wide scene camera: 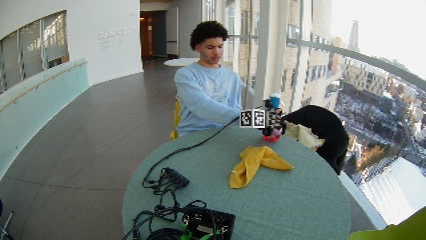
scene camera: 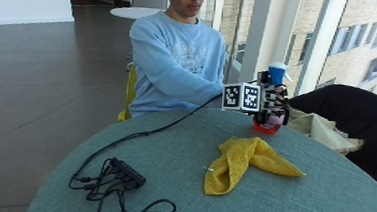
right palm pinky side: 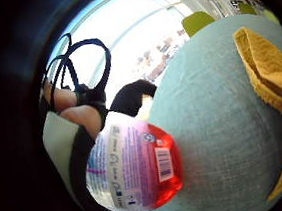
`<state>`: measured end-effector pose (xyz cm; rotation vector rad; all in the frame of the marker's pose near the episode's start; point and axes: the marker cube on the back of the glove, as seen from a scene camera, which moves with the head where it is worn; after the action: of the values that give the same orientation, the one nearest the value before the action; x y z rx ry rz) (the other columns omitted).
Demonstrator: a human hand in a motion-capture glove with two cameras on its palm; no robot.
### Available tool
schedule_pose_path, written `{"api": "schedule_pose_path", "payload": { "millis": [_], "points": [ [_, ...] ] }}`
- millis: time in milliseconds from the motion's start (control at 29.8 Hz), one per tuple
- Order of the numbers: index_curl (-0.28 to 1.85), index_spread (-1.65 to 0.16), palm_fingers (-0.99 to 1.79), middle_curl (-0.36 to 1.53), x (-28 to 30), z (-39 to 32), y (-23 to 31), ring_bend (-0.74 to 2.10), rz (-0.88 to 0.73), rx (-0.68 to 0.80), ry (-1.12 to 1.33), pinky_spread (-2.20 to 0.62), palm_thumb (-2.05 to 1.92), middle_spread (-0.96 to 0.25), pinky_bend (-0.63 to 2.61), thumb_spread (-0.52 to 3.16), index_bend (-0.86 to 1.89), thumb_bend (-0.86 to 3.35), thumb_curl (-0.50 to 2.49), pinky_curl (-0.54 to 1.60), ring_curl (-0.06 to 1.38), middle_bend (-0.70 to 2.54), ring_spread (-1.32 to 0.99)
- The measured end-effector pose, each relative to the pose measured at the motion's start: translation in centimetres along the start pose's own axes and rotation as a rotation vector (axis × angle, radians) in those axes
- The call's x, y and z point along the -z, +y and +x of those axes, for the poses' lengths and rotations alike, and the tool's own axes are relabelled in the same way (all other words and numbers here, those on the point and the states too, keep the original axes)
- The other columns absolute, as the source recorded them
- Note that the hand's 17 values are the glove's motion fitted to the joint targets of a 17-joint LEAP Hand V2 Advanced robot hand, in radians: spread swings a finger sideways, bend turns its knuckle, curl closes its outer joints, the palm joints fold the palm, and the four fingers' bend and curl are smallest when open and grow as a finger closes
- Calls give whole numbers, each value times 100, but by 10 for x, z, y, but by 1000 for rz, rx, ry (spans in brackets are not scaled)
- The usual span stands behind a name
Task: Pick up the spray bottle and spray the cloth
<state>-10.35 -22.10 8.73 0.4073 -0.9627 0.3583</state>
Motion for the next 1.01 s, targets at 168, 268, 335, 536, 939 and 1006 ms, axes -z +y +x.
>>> {"api": "schedule_pose_path", "payload": {
  "millis": [168,268,335,536,939,1006],
  "points": [
    [39,-20,116,48,1,1,1,54,-29,-3,21,6,84,-8,27,80,14,-3,63,37,39,39,-5],
    [38,-21,112,48,4,2,4,54,-45,7,46,6,82,-8,27,85,11,-3,61,37,39,40,-5],
    [36,-22,105,47,9,1,7,55,-50,19,62,6,80,-8,26,90,8,-4,60,37,39,37,-6],
    [33,-25,96,46,53,-5,21,54,-74,33,111,8,76,-8,26,100,8,-3,56,37,40,31,-7],
    [35,-28,82,42,207,-14,104,43,-196,100,559,18,70,-9,19,111,17,-3,49,35,37,18,-6],
    [34,-28,82,42,229,-11,122,43,-194,95,604,19,70,-9,18,112,16,-2,48,35,37,18,-6]
  ]
}}
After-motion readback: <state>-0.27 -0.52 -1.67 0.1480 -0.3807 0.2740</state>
